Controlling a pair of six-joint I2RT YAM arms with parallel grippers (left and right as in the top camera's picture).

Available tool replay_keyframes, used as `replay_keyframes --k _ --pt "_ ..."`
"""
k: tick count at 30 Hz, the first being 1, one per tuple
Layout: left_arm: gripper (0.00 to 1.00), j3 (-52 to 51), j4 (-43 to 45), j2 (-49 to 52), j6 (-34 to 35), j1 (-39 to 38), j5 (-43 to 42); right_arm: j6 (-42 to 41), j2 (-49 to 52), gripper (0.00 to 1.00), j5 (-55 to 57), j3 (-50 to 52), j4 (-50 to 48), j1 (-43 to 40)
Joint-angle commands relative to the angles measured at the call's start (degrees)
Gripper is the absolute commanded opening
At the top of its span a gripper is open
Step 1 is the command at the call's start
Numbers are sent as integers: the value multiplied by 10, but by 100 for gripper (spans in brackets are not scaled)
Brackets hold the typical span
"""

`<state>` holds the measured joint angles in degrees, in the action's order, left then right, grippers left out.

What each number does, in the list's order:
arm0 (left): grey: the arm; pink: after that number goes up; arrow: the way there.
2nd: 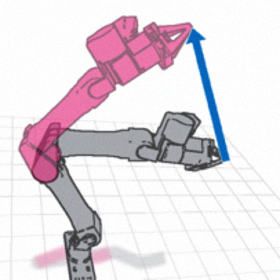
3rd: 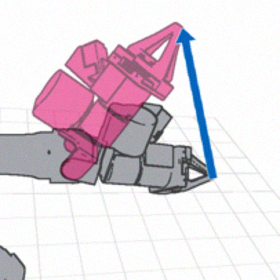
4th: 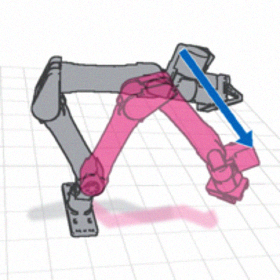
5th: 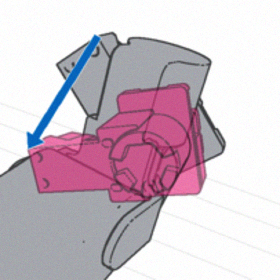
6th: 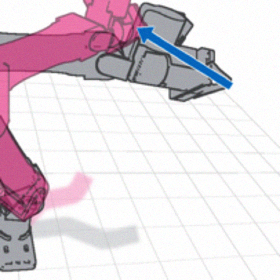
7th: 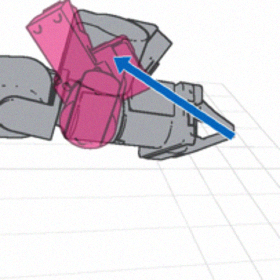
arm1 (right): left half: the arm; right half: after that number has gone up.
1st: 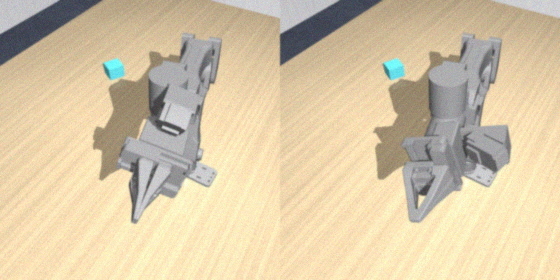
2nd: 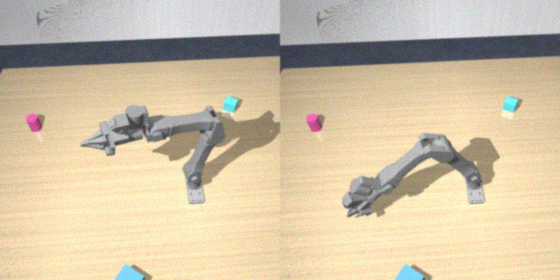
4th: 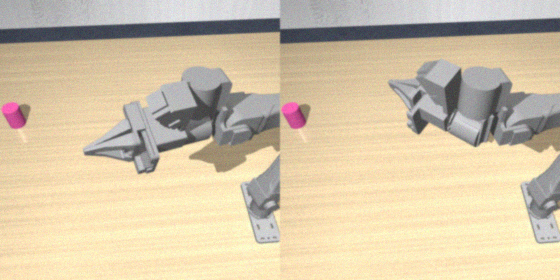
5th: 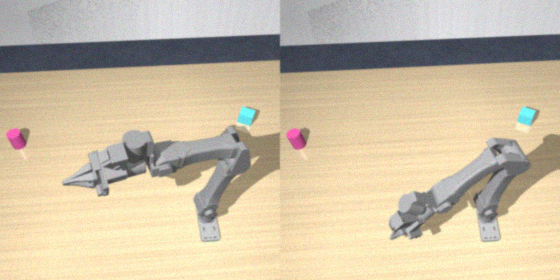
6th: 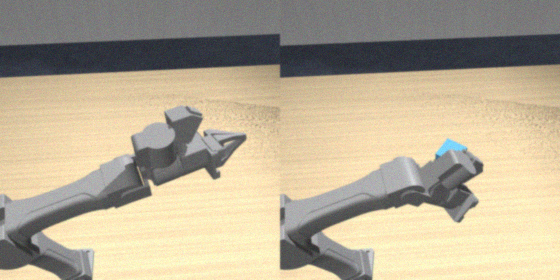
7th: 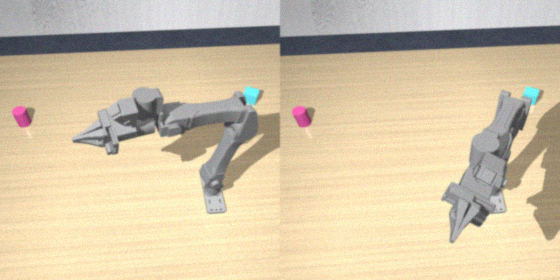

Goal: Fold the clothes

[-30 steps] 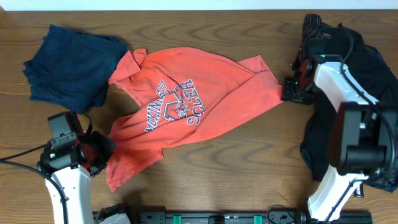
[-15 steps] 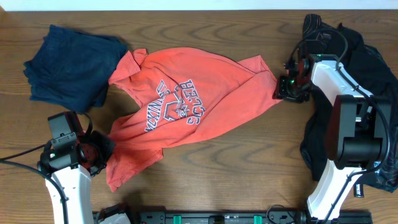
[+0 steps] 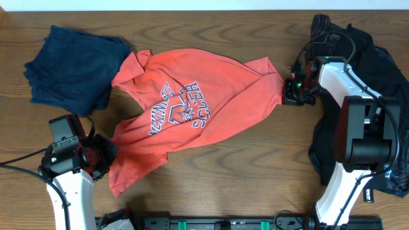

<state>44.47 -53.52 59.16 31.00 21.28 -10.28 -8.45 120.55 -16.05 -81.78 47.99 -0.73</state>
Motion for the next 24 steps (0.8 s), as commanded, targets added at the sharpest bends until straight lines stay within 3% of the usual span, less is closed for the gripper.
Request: replay_keyframes --k 1,12,16,24 --pt "6 8 0 0 -10 3 9 -9 29 1 29 14 7 5" --pt "6 8 0 0 -11 3 4 -39 -100 1 73 14 33 3" --pt "6 21 -4 -1 -56 2 -41 -37 -167 1 73 14 37 2" --pt "6 186 -76 -1 -135 1 -73 -53 -360 1 72 12 16 -25"
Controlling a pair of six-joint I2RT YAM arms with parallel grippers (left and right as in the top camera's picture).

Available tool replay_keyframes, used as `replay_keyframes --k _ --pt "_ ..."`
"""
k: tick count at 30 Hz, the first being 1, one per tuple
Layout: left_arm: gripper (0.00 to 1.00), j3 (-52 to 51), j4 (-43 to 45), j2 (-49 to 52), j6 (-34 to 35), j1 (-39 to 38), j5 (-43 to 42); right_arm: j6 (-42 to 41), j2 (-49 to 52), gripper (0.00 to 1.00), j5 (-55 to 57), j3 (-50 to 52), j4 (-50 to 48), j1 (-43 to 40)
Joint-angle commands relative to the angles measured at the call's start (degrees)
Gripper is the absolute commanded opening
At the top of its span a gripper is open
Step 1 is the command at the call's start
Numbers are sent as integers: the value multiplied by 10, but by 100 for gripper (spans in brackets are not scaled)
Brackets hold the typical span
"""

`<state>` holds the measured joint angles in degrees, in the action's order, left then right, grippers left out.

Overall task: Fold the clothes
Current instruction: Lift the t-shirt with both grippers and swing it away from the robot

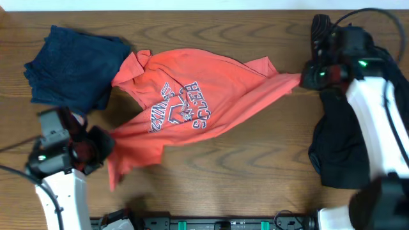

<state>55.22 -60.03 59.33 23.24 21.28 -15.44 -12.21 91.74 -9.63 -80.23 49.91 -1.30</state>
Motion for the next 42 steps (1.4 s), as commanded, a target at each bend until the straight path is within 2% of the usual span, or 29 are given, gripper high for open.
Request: replay_keyframes --k 1,9,15,19,25,31,33,37,42 --pt "6 108 -19 -3 -66 1 -31 -15 -97 1 8 -4 -5 -26" --pt "6 344 -42 -7 -71 1 -106 11 -305 1 15 -5 -54 -66" --pt "6 436 -37 -26 -82 1 -120 11 -398 1 80 -9 -83 -105" --pt "6 445 -9 -33 -82 1 -120 22 -413 1 83 -12 -93 -118" --pt "6 435 -9 9 -82 1 -143 40 -340 1 43 -12 -79 -117" --pt "6 434 12 128 -85 -28 -185 46 -177 1 -3 -12 -93 -114" --pt "6 434 48 182 -87 -57 -184 45 -113 1 -14 -12 -133 -107" --pt "5 434 191 294 -86 -111 -184 -1 -23 1 -14 -14 -261 -95" --pt "6 495 335 381 -31 -119 -184 -81 -2 1 -14 -68 -371 -95"
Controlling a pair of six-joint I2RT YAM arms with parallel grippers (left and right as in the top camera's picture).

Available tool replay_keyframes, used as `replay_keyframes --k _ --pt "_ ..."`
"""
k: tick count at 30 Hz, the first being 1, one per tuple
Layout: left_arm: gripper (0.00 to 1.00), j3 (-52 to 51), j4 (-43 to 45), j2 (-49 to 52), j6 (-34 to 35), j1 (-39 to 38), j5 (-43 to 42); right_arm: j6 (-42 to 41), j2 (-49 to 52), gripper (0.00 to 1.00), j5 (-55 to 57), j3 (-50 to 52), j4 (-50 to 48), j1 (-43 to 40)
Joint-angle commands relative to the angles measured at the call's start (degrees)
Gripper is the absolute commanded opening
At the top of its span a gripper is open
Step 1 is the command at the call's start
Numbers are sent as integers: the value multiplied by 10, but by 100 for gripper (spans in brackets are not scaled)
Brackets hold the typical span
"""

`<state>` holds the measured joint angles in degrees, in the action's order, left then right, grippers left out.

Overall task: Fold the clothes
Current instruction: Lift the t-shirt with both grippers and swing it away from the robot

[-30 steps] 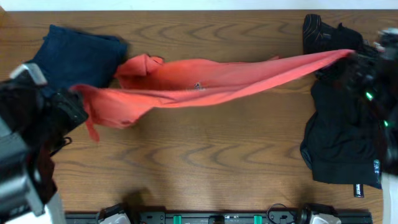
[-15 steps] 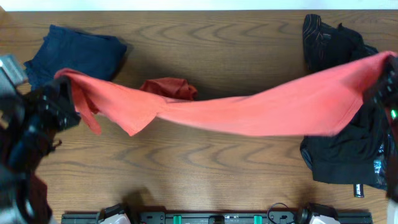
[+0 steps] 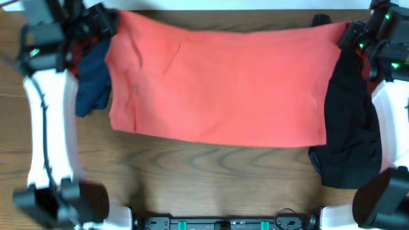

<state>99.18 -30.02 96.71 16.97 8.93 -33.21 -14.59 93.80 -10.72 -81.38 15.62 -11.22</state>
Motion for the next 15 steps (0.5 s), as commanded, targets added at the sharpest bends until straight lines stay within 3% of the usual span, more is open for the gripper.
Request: replay_keyframes --k 1,5,8,11,15 --pt "6 86 55 15 48 9 -7 -58 -24 1 -3 -79 -32 5" --pt "6 210 117 20 77 24 -4 -57 -28 1 24 -217 16 -1" --pt "6 301 98 20 78 42 -3 -55 -31 1 77 -305 88 -7" --pt "6 356 20 14 77 63 -7 -27 -31 1 79 -350 160 -8" --pt "6 363 -165 5 26 68 -13 1 -27 1 75 -350 292 -7"
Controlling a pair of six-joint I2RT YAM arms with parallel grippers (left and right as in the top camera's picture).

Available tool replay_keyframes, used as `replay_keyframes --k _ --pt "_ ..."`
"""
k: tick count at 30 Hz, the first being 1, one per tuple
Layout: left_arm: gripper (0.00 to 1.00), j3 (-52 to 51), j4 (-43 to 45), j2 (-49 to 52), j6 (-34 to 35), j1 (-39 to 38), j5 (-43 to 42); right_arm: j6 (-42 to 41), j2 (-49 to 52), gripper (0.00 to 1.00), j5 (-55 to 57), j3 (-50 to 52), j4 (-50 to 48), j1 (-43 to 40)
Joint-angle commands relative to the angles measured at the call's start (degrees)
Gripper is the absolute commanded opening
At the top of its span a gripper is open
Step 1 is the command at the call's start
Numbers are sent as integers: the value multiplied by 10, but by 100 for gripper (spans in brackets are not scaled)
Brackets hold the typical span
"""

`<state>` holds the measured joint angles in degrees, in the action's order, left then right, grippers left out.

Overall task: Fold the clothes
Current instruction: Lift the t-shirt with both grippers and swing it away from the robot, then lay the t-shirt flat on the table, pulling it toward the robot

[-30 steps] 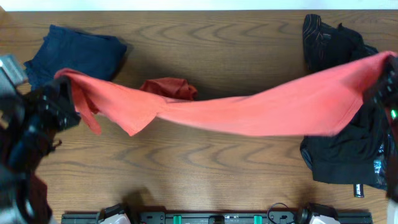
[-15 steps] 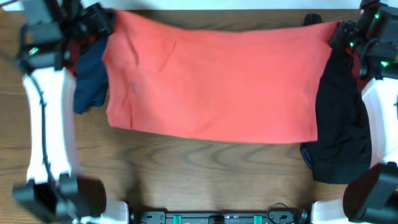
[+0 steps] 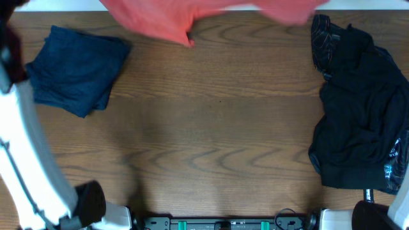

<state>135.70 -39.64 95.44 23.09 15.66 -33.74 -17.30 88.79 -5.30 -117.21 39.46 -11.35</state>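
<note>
The red T-shirt (image 3: 185, 16) hangs blurred along the far top edge of the overhead view, with only its lower part showing; one corner dips down near the table's back. Both grippers are beyond the top of the frame. My left arm (image 3: 29, 147) rises as a long white link along the left edge. Of my right arm (image 3: 399, 204), only a sliver shows at the bottom right corner. What holds the shirt is hidden.
A folded navy garment (image 3: 77, 67) lies at the back left of the wooden table (image 3: 211, 134). A heap of black clothes (image 3: 361, 108) covers the right side, from the back edge to near the front.
The red shirt, then stretched flat between both grippers over the table's back half, now sits much further back and mostly out of frame. Both grippers have left the view.
The red shirt lay crumpled mid-table, each gripper at one end of it. It was then pulled taut between the grippers, then held spread wide with its plain back showing. Now it hangs at the far edge, and the table's middle is bare wood.
</note>
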Motion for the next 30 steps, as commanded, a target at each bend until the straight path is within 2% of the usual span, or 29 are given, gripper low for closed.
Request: replay_keyframes --k 1,5,7,11,18,22,26,30 --pt "6 -4 -125 19 -57 -2 -8 36 25 1 21 15 91 -6" --pt "6 -40 -350 37 -128 -17 22 67 35 1 24 65 196 -5" --pt "6 -78 -427 52 -139 -27 49 78 39 1 26 109 229 -5" --pt "6 -195 -505 74 -188 -44 78 82 39 1 25 213 262 -6" --pt "6 -486 -495 76 -235 -54 79 82 39 1 22 413 265 -6" --pt "6 -603 -449 76 -224 -54 101 79 39 1 23 489 257 -6" --pt "6 -653 -425 75 -193 -54 137 75 39 1 23 523 258 -7" --pt "6 -654 -407 73 -178 -52 157 70 35 1 23 524 254 -7"
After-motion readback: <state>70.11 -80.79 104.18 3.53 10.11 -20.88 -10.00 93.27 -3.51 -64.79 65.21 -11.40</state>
